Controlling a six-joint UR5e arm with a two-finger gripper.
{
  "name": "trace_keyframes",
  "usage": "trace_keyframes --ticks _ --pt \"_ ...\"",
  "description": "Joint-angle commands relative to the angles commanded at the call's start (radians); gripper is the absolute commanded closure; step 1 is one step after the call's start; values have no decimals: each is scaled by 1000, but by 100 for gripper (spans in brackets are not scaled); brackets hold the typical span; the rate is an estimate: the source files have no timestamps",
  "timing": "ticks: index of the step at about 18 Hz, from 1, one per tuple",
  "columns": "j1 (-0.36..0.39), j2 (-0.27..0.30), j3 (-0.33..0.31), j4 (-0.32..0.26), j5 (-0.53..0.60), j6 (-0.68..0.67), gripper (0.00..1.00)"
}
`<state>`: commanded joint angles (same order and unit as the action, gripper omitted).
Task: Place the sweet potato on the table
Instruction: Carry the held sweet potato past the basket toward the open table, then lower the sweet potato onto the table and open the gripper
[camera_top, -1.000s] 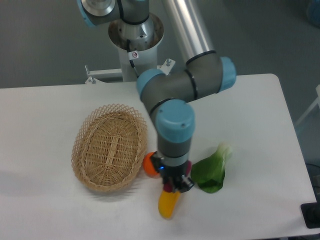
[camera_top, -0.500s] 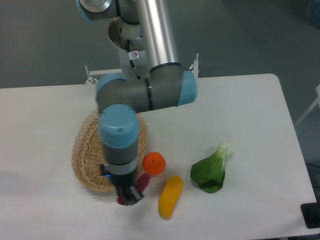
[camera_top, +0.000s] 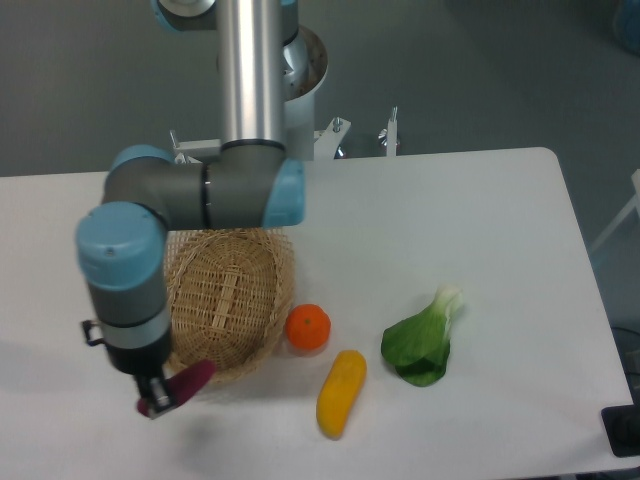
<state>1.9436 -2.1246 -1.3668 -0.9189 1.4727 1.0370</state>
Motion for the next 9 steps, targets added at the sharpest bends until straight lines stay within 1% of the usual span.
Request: trace_keyframes --ticks 4,7,9 --pt "-44 -15 6 8 -2 -52 91" --pt "-78 -47 18 15 -2 -103 92" --pt "-89 -57 15 14 -2 -115 92"
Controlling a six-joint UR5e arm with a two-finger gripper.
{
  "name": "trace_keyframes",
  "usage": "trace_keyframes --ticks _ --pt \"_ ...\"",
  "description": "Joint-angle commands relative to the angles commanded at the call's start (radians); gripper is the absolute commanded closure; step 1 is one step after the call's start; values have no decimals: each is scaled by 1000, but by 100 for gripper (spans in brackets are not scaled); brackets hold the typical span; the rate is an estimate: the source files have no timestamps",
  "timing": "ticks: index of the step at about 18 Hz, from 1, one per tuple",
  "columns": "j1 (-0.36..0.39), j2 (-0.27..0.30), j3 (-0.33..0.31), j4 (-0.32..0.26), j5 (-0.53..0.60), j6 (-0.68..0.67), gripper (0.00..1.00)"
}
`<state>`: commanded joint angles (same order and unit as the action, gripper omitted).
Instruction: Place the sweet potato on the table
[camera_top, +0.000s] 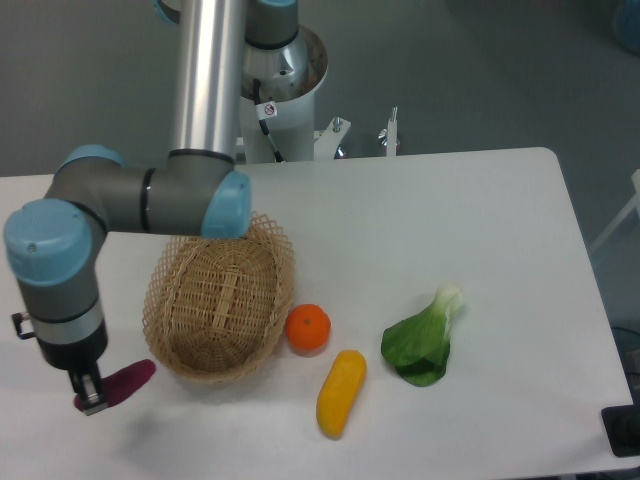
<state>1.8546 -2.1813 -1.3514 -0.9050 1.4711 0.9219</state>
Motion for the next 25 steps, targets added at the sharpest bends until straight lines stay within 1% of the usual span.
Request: trace_keyframes --ticks 2,5,7,9,12,14,16,17,18,19,20,25 --pt "-21 -12 -26 0 0 3 91" --pt "-26 -12 -92 11 2 3 91" --pt "-28 -28 -95 24 2 -8 89" --pt "-35 -48 -87 43 5 -47 85" --pt "-40 -61 -87 52 6 -58 71" --pt "-41 -63 -87 54 6 -55 58" --pt "-41 -61 -87 58 6 -52 48" --pt "-41 -61 -87 60 6 -52 37" --pt "-41 -58 -87 58 6 -54 16" --pt "-41 -51 -86 58 6 -55 2" --pt "-41 -43 -86 58 6 -57 0" --pt "-34 12 -103 55 11 -63 0"
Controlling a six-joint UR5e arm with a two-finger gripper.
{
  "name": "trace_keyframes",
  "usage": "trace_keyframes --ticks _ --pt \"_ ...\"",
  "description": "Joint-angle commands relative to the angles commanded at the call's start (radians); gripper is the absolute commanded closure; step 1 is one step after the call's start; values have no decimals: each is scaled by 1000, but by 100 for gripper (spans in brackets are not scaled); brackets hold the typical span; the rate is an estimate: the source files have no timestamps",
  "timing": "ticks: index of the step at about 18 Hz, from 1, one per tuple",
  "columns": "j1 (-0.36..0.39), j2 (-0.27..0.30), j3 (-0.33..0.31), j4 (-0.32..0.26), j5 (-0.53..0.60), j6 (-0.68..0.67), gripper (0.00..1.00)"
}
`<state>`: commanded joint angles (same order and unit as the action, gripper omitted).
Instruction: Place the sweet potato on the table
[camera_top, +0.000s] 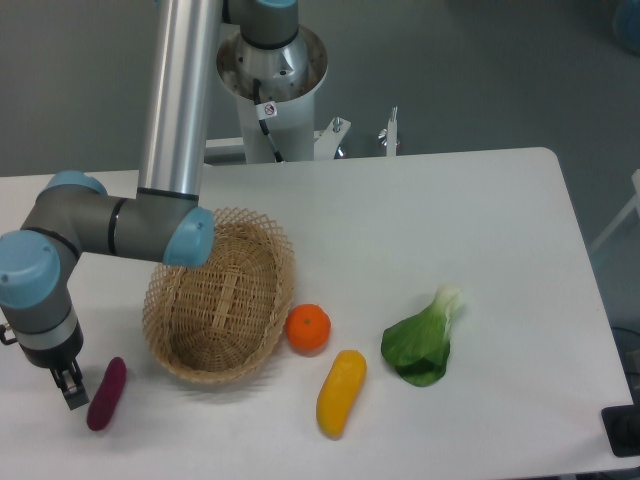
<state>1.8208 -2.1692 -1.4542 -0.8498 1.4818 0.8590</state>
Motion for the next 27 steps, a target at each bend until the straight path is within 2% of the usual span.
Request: trace_keyframes --ticks 6,10,13,15,19,27 --pt "127 97 -38 -14 2 -8 0" --pt "242 141 -52 -89 -3 6 0" --pt "325 163 -51 -100 -3 47 0" --pt "379 163 -51 -118 -6 116 0" --pt "465 163 -51 -196 0 234 0" --pt "667 147 -46 -199 3 518 0"
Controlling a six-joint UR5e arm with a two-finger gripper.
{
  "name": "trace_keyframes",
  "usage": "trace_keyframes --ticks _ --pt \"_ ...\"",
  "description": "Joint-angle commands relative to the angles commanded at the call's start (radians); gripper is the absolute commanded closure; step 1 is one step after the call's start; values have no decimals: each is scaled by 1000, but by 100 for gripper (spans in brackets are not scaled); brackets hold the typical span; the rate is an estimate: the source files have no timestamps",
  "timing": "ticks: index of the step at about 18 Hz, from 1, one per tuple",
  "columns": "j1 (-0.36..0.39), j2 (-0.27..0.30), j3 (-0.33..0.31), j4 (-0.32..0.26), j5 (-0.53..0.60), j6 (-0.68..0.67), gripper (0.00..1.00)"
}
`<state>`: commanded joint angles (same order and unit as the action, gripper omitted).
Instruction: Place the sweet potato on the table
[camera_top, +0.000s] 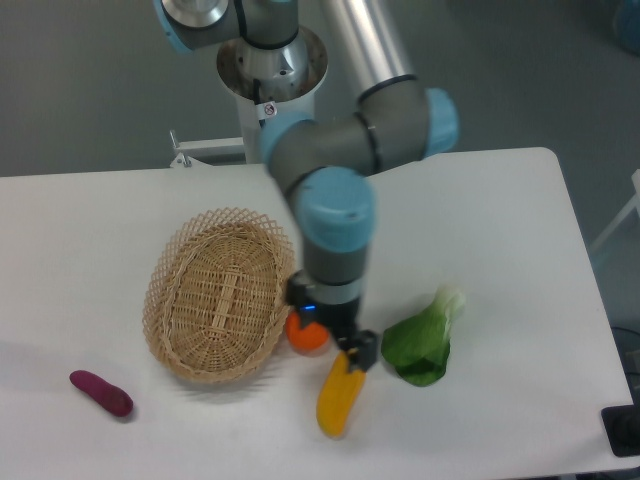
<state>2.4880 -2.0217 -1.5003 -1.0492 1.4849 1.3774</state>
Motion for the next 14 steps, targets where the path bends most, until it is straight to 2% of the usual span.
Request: trace_keyframes --ticks 6,14 --pt "97 -5 -5 0 0 87 0" --pt "152 -12 -5 9 8 175 0"
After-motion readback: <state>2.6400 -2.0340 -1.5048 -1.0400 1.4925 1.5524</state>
